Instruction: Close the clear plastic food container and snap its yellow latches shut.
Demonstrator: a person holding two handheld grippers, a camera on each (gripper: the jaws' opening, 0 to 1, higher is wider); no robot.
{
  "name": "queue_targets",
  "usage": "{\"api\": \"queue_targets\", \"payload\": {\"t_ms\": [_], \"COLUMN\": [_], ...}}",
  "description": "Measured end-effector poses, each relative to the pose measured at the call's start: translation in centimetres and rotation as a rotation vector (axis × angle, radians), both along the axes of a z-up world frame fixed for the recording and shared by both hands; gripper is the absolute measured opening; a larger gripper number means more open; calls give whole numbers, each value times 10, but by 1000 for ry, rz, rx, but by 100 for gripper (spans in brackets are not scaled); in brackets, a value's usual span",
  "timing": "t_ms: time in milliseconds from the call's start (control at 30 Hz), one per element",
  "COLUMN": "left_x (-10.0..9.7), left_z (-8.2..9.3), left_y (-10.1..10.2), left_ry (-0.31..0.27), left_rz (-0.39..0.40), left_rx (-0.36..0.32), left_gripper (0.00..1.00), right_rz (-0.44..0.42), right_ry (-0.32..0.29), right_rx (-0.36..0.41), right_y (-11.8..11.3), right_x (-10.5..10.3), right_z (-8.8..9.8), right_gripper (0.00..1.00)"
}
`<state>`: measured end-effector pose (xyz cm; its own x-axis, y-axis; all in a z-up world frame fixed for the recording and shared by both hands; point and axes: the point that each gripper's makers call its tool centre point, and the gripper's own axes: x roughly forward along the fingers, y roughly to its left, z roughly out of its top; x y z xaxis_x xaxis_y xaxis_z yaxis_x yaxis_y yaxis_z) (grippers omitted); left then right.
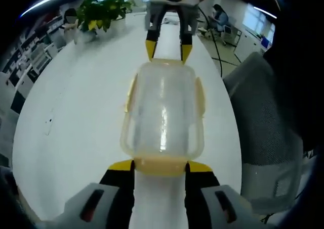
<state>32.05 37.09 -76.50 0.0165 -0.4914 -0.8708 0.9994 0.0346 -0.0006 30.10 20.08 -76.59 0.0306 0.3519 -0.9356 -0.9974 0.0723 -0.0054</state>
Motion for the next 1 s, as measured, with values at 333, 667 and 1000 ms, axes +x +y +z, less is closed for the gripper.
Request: {"api": "queue_targets", "payload": {"t_ms": [333, 667, 1000], "left_x": [-1, 2, -1], "left_z": [-1, -9, -15], "left_y": [-36, -51, -50], "left_ry": [0, 5, 19], "left_rz": [-18, -43, -38], "left_rx": [0, 32, 56], "left_gripper": [33, 33, 33], "right_rz": [-9, -25, -21], "right_ry": [-5, 7, 3], "right_rx": [-14, -22, -13], "right_y": [-34, -48, -48], "right_x": [-3, -5, -8], "right_z": [-4, -14, -21], "right_gripper": [34, 35, 35]}}
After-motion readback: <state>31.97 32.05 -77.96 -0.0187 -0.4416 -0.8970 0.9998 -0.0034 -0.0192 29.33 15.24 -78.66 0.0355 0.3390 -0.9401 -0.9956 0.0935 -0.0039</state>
